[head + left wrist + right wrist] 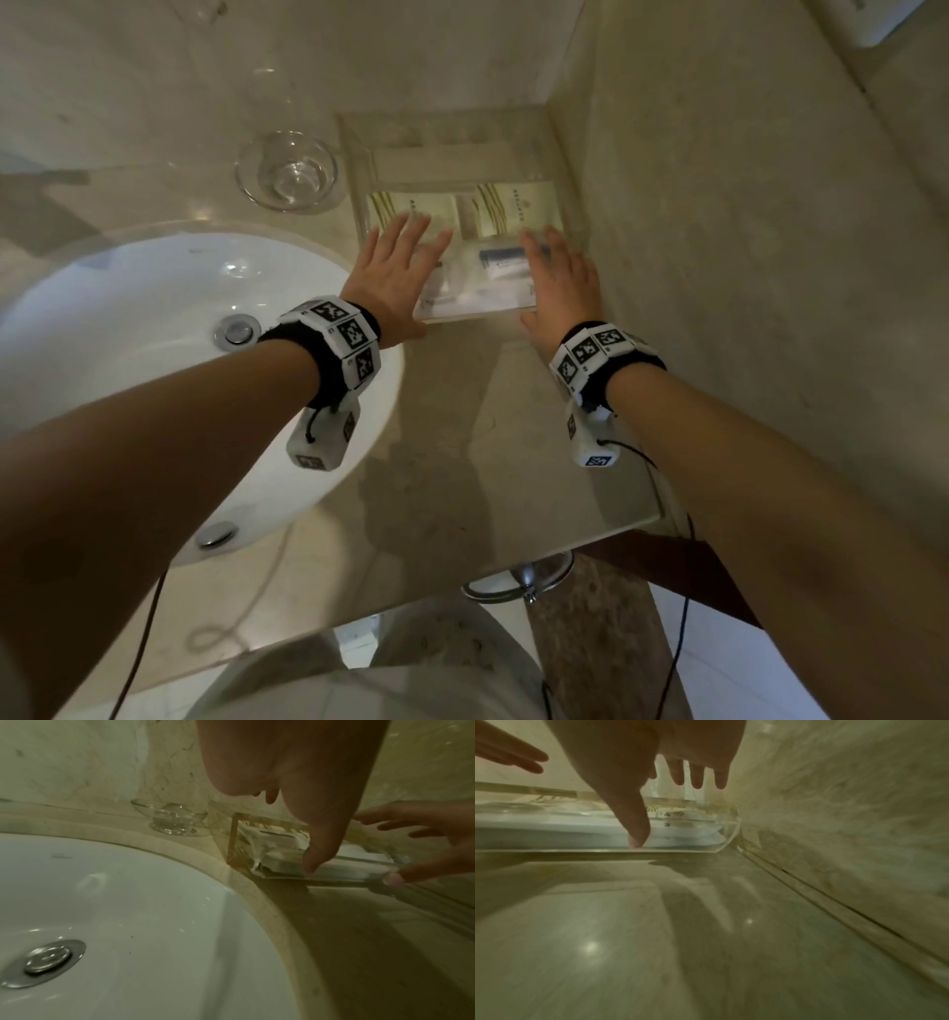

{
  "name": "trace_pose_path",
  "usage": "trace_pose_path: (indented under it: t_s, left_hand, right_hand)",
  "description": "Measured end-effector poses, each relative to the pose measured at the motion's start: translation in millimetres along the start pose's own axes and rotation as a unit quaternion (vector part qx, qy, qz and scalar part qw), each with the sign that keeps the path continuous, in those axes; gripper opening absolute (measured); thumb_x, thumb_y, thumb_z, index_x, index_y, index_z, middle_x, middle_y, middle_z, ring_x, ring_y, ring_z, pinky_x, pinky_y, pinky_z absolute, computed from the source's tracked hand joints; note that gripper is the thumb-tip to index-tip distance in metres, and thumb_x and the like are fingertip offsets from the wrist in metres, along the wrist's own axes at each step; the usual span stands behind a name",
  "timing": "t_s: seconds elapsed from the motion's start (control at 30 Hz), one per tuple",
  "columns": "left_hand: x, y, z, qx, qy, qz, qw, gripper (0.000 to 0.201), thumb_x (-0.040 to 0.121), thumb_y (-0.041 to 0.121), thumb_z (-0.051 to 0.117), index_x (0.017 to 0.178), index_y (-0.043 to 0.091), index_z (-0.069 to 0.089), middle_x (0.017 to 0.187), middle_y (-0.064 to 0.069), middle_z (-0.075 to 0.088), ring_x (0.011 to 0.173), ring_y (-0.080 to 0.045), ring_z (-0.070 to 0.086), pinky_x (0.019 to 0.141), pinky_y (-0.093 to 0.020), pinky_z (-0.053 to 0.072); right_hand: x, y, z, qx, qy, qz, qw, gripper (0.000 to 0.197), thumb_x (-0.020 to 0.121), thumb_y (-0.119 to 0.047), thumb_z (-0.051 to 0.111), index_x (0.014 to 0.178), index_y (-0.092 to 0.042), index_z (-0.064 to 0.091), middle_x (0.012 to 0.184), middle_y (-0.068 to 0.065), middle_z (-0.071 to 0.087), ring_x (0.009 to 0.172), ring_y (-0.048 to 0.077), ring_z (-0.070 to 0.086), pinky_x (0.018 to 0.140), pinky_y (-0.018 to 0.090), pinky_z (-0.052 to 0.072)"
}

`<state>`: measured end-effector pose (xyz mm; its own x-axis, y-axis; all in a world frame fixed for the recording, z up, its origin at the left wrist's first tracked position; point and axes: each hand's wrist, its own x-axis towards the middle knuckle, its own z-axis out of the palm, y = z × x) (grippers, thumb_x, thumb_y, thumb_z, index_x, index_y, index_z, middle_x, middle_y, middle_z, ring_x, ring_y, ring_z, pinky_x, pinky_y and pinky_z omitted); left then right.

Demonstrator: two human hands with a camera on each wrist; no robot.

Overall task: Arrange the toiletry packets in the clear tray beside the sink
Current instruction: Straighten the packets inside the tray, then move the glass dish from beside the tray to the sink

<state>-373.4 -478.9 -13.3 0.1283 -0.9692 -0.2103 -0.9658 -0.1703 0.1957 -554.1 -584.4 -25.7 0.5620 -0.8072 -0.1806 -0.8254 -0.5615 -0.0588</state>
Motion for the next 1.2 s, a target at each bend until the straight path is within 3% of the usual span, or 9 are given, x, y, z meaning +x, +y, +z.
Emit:
trace_pose_path:
  t_s: [0.23,0.4,0.53,0.8,0.87,0.97,1.03,1.1,1.2]
  left_hand:
    - [21,-15,-4,-0.047,0.018,-0.048,0.998,0.098,0.076,0.033,0.068,0.149,0.020,0.004,0.159,-0.009,0.002,0.147,-0.027,-0.003,0.118,-0.044,-0.002]
    - [34,-26,1,-0.055,0.050,-0.021,0.997,0.084,0.077,0.039,0.066,0.146,0.020,0.022,0.155,-0.008,0.021,0.144,-0.027,0.017,0.117,-0.044,0.008]
    - [39,-32,3,-0.040,0.092,-0.008,0.995,0.068,0.080,0.033,0.062,0.140,0.016,0.035,0.148,-0.007,0.035,0.136,-0.028,0.033,0.112,-0.041,0.019]
    - [47,-29,1,0.001,0.094,-0.013,0.995,0.058,0.084,0.021,0.056,0.138,0.015,0.036,0.142,-0.009,0.038,0.132,-0.031,0.032,0.105,-0.044,0.025]
    - [44,-31,3,-0.013,0.092,-0.007,0.996,0.059,0.085,0.024,0.055,0.139,0.015,0.035,0.144,-0.009,0.036,0.133,-0.030,0.031,0.107,-0.043,0.024]
    - [35,-42,0,-0.075,0.092,0.003,0.993,0.062,0.084,0.032,0.058,0.139,0.013,0.036,0.145,-0.011,0.036,0.134,-0.031,0.033,0.109,-0.042,0.024]
    - [27,-55,-8,-0.105,0.115,-0.012,0.988,0.061,0.083,0.027,0.060,0.138,0.011,0.039,0.143,-0.014,0.039,0.130,-0.034,0.037,0.106,-0.044,0.029]
    - [14,-73,-16,-0.145,0.139,-0.050,0.978,0.055,0.084,0.021,0.059,0.135,0.010,0.042,0.138,-0.016,0.043,0.124,-0.035,0.044,0.102,-0.044,0.037]
    - [-9,-98,-25,-0.217,0.135,-0.136,0.957,0.037,0.089,0.020,0.051,0.125,0.012,0.051,0.124,-0.012,0.056,0.107,-0.031,0.057,0.092,-0.040,0.045]
  right_hand:
    - [34,-4,-3,-0.016,-0.001,-0.013,1.000,0.078,0.088,-0.013,0.058,0.150,-0.021,0.012,0.159,0.006,0.011,0.147,0.025,0.010,0.119,0.047,0.009]
    - [49,-4,-3,-0.027,0.026,-0.027,0.999,0.062,0.087,-0.017,0.060,0.142,-0.017,0.031,0.150,0.008,0.030,0.137,0.029,0.030,0.113,0.048,0.022]
    - [58,-10,-2,-0.037,0.063,-0.006,0.997,0.053,0.087,-0.013,0.057,0.136,-0.014,0.037,0.140,0.011,0.039,0.126,0.032,0.039,0.102,0.044,0.031]
    - [67,-19,6,-0.084,0.120,-0.003,0.989,0.053,0.081,-0.005,0.061,0.131,-0.007,0.042,0.131,0.015,0.048,0.116,0.036,0.048,0.091,0.042,0.040]
    - [66,-20,3,-0.077,0.097,-0.005,0.992,0.052,0.085,-0.011,0.059,0.133,-0.008,0.040,0.134,0.014,0.045,0.120,0.035,0.044,0.094,0.043,0.038]
    - [62,-25,-9,-0.020,0.052,0.023,0.998,0.071,0.080,-0.051,0.061,0.135,-0.013,0.037,0.138,0.011,0.039,0.127,0.032,0.037,0.103,0.046,0.033]
    - [58,-38,-18,0.009,0.036,0.023,0.999,0.084,0.075,-0.068,0.053,0.138,-0.016,0.034,0.142,0.010,0.036,0.132,0.031,0.032,0.110,0.049,0.026]
    - [56,-62,-24,0.026,0.029,-0.021,0.999,0.075,0.083,-0.065,0.045,0.140,-0.017,0.034,0.143,0.008,0.037,0.133,0.029,0.031,0.112,0.048,0.022]
    - [59,-103,-31,0.096,0.049,-0.085,0.991,0.052,0.092,-0.049,0.045,0.133,-0.016,0.045,0.135,0.008,0.047,0.124,0.028,0.043,0.103,0.042,0.036]
